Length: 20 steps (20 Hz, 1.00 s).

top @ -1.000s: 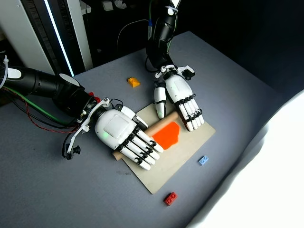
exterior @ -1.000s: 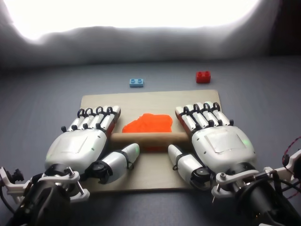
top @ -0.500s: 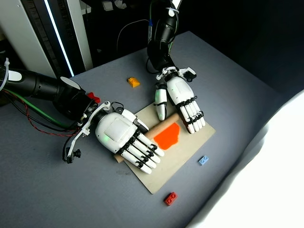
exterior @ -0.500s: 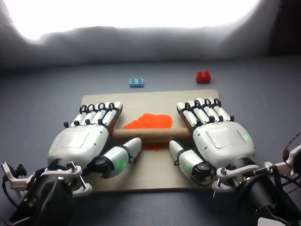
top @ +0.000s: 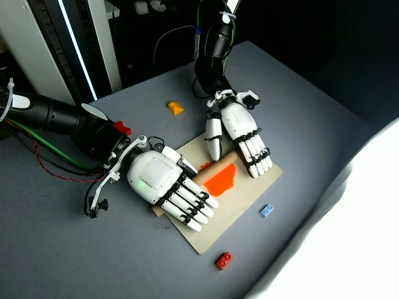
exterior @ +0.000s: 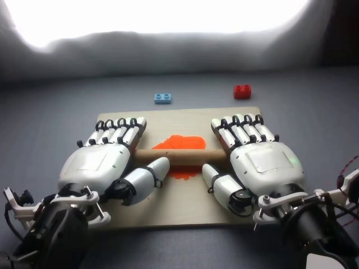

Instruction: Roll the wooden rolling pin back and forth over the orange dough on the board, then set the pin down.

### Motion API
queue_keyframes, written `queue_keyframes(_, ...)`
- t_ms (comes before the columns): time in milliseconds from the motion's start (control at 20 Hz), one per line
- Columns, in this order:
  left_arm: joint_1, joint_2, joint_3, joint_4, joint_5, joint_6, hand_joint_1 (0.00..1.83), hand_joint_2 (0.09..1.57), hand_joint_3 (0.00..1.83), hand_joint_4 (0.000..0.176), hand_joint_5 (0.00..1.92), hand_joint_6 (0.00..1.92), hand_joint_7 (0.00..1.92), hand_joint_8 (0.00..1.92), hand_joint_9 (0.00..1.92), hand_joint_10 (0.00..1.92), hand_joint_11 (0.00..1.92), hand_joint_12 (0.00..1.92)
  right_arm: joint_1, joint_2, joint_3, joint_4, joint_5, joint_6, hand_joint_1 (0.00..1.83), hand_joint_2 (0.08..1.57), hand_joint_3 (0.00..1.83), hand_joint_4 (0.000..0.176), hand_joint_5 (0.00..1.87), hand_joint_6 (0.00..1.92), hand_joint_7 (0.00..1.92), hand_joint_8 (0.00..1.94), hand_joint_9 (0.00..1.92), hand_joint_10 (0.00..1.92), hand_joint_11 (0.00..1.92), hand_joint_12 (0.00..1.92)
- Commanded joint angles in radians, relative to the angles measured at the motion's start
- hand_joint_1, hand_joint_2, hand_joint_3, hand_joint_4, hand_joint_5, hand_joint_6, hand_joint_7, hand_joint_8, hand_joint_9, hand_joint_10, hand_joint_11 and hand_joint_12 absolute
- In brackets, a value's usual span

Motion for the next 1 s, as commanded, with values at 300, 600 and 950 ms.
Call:
queue_keyframes(300, -0.019, -0.009, 0.024, 0.024, -0.045, 0.013, 0.0, 1.42, 0.0, 0.0, 0.0, 0.0, 0.0, 0.0, 0.0, 0.0, 0.0, 0.0, 0.022, -0.004, 0.026, -0.062, -0.051, 0.004, 0.0, 1.52, 0.0, 0.0, 0.08, 0.01, 0.03, 0.0, 0.0, 0.0, 0.0, 0.0)
queue_keyframes(600, -0.021, -0.015, 0.035, 0.016, -0.034, 0.016, 0.0, 1.42, 0.0, 0.0, 0.0, 0.0, 0.0, 0.0, 0.0, 0.0, 0.0, 0.0, 0.03, -0.008, 0.049, -0.062, -0.028, 0.012, 0.0, 1.51, 0.0, 0.0, 0.09, 0.01, 0.03, 0.0, 0.0, 0.0, 0.0, 0.0)
queue_keyframes(950, -0.028, -0.019, 0.051, 0.009, 0.008, 0.037, 0.0, 1.42, 0.0, 0.0, 0.0, 0.0, 0.0, 0.0, 0.0, 0.0, 0.0, 0.0, 0.038, -0.009, 0.065, -0.102, -0.017, 0.034, 0.0, 1.51, 0.0, 0.0, 0.09, 0.01, 0.04, 0.01, 0.0, 0.0, 0.0, 0.0)
